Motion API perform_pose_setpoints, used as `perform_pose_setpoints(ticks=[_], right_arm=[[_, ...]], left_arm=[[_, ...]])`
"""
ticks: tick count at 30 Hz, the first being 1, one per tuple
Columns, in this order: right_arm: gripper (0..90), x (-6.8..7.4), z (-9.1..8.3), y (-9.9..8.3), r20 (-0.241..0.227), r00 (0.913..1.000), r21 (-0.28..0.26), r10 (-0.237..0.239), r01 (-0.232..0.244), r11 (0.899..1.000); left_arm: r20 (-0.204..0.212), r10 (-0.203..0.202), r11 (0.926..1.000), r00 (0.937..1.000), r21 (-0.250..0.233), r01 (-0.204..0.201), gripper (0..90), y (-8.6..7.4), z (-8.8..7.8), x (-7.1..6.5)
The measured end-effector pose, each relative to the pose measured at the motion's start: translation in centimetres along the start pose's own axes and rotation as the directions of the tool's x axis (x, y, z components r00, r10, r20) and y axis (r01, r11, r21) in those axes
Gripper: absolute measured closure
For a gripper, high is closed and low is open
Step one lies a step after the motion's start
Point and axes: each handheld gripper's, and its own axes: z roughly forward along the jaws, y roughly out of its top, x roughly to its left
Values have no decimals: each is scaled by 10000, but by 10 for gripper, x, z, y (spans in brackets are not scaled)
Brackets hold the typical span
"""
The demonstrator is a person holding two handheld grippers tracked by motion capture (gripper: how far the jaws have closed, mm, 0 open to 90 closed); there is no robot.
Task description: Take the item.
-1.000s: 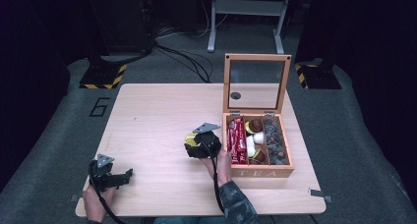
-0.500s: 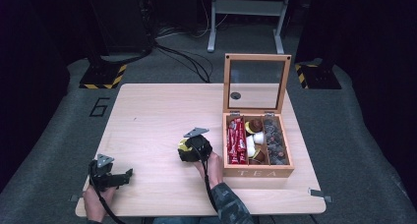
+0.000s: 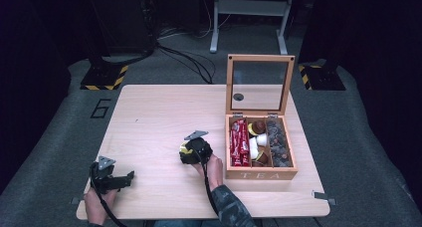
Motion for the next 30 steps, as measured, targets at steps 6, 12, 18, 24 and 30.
perform_pose_setpoints(ticks=[6,12,18,24,30], right_arm=[[366,0,2,-1,108,9999,-44,108,-108,9999],[316,3,2,-2,148,9996,165,253,-255,9995],[133,6,-2,1,221,9997,58,111,-113,9999],[62,11,-19,6,28,10000,-163,61,-60,9998],[10,16,-46,9,-181,9986,-706,-497,483,9963]], left_arm=[[-13,13,10000,10000,-25,-13,16,0,0,0],[-12,14,10000,10000,-23,-14,16,0,0,0],[-1,-3,10000,10000,18,3,16,0,0,0],[-6,12,10000,10000,-21,-12,16,0,0,0],[-4,3,10000,10000,-16,-3,16,0,0,0]])
